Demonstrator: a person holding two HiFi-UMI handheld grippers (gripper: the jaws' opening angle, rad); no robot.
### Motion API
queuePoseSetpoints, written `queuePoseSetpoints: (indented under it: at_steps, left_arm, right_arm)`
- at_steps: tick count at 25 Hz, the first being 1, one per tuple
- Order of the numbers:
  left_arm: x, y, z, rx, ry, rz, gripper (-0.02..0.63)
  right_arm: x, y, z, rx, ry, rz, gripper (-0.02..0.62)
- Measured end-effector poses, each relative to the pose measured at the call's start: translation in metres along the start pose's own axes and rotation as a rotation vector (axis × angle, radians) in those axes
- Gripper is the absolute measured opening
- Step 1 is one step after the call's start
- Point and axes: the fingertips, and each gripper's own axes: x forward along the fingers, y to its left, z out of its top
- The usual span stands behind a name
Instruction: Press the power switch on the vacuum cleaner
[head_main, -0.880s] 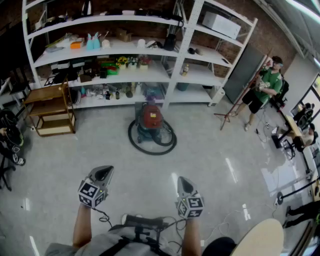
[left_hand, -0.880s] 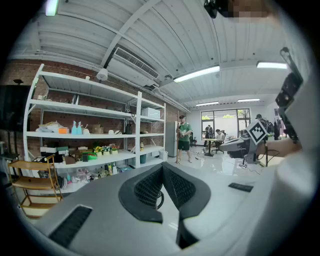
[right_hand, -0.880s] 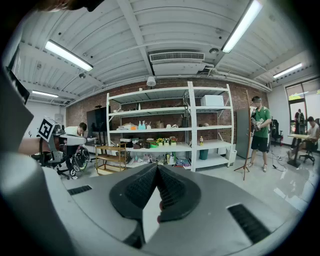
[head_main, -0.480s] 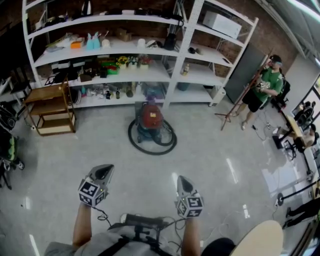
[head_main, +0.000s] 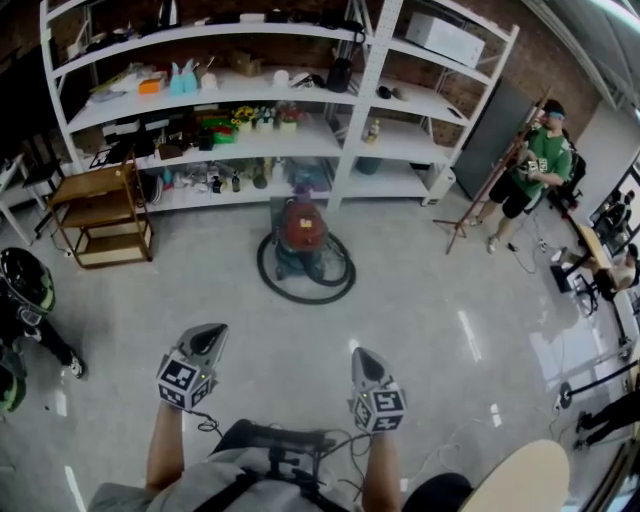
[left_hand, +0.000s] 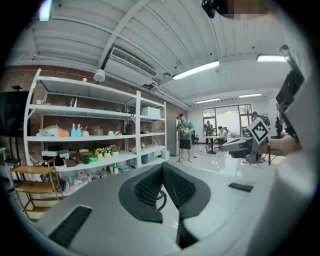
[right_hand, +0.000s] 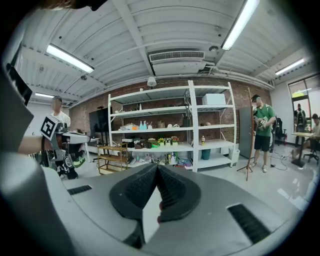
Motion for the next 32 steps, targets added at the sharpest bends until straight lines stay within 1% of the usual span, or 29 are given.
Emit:
queuePoseSetpoints:
  at_steps: [6,10,14,18,25,32]
  left_arm:
    - [0.012,-0.005,0.002,0.009,-0.007,0.002,0.008]
    - [0.027,0.002,0.002,0.006,-0.005,-0.001,0.008]
    - [0.052,0.014,0.002,0.017,-0.006,-0.010,0.008]
    - [0.082,0.038,0.005,0.009,0.002,-0.015,0.008]
    - [0.140,0.089,0.029,0.006,0.013,-0.028,0.008]
    - [0.182,0.136,0.039,0.000,0.017,-0.030,0.008]
  right_arm:
    - [0.002,-0.014,-0.003,0.005,0.000,-0.005,0.005]
    - [0.013,-0.021,-0.001,0.021,-0.001,-0.007,0.005]
    - [0.038,-0.028,0.001,0.007,-0.001,-0.010,0.005]
    - [0.072,-0.036,0.011,0.013,0.003,-0.012,0.005]
    - [0.140,-0.055,0.047,0.012,0.007,-0.020,0.005]
    - [0.197,-0.064,0.067,0.007,0.023,-0.020,0.005]
